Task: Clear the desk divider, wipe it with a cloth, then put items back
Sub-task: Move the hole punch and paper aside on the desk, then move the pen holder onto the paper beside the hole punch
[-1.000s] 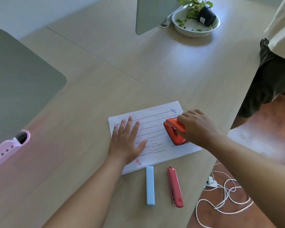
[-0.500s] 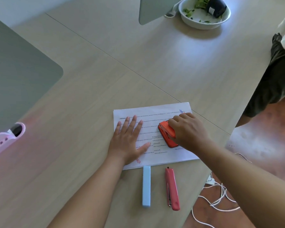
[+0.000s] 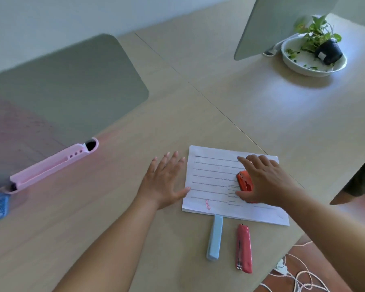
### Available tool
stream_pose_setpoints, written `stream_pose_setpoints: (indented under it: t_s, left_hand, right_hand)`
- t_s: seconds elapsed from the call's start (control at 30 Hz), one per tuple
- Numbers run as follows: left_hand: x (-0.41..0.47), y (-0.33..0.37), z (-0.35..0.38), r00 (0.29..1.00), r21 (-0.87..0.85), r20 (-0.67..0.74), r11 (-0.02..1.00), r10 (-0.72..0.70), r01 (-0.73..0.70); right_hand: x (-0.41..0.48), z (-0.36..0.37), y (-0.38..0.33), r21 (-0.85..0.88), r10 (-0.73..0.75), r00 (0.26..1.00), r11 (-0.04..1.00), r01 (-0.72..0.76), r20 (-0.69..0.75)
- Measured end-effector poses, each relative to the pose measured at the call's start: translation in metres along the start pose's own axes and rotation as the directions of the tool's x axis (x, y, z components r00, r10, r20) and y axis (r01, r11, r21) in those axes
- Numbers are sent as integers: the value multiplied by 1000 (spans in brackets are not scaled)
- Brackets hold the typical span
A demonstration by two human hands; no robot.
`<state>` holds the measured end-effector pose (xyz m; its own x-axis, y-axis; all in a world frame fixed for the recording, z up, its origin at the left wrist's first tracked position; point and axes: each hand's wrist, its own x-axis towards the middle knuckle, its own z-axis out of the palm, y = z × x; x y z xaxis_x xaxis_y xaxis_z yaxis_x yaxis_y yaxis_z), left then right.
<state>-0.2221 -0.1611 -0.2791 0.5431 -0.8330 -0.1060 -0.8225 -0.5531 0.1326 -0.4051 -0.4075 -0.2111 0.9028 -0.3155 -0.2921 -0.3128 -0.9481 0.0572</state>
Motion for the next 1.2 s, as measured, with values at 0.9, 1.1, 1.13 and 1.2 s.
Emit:
stream_pose_setpoints:
  t_s: [0.9,1.1,1.13,1.2]
  left_hand:
    - [-325,-275,-51,670,44,-383,713,-635,700]
    - [-332,-315,-51,587,-12,-379,638,-715,770]
    - [-331,-321,-52,584,-21,-366,634,-724,773]
    - [-330,-331,-53,607,-33,-343,655,-717,755]
  right_hand:
    - [118,-76,-486,-41,-699,667,698,715,-258]
    - [127,-68,-552,-2,-711,661,681,732,-242]
    - [128,-66,-559,3,-711,661,680,733,-239]
    - [131,-65,-572,22,-707,664,680,733,-244]
